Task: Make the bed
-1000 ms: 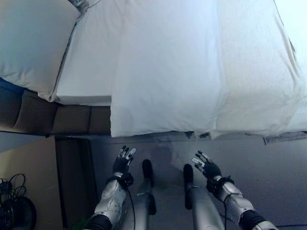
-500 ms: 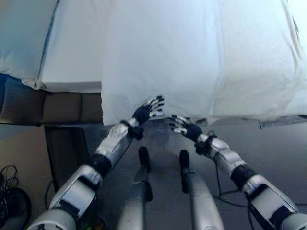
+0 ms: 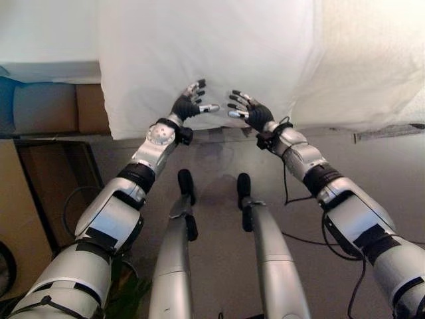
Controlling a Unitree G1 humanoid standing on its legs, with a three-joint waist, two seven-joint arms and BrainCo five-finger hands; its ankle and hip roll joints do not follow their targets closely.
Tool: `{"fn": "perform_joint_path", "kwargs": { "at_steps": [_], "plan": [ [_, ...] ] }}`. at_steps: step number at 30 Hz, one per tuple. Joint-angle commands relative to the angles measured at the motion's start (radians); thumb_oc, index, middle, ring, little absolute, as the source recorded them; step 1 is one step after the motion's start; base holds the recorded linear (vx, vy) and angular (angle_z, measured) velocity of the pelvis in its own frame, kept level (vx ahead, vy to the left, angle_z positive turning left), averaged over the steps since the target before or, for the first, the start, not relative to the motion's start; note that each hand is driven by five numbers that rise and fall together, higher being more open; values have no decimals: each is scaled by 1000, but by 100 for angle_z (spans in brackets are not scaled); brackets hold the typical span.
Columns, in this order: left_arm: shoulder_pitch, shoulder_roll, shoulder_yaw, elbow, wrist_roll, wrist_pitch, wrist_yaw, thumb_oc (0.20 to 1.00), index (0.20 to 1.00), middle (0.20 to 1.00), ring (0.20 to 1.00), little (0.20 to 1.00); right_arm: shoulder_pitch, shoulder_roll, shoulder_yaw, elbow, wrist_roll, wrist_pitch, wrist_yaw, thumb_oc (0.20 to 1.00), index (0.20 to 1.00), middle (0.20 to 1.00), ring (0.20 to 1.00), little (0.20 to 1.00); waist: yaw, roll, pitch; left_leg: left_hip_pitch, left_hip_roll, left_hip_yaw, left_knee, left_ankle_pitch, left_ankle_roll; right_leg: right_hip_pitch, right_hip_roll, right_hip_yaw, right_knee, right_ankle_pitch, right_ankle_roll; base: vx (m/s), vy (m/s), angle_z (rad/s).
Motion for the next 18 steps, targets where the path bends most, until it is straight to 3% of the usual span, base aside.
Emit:
{"fn": "perform_joint_path", "kwargs": {
  "at_steps": [1, 10, 18],
  "plan": [
    [-110, 36, 22, 57, 23, -81, 64, 1000, 1000, 1000, 1000, 1000, -92, -10, 9, 58, 13, -72, -47, 1000, 1000, 1000, 1000, 1000, 13, -4, 2, 29, -29, 32, 143, -178, 4, 35, -14, 8, -110, 112, 84, 18, 57, -1],
    [-234, 33, 9, 142, 12, -95, 112, 1000, 1000, 1000, 1000, 1000, -215, -53, -5, 181, 63, -88, -68, 1000, 1000, 1000, 1000, 1000, 17, 3, 3, 11, -43, 30, 140, -180, 7, 27, -16, 7, -123, 104, 82, 3, 4, 0],
    [-284, 89, 24, 157, 29, -115, 246, 1000, 1000, 1000, 1000, 1000, -275, -129, -36, 245, 42, -138, -202, 1000, 1000, 1000, 1000, 1000, 24, 14, -3, -1, -54, 22, 109, -160, 5, 18, -21, -4, -144, 107, 80, 3, -6, 2]
  ]
}}
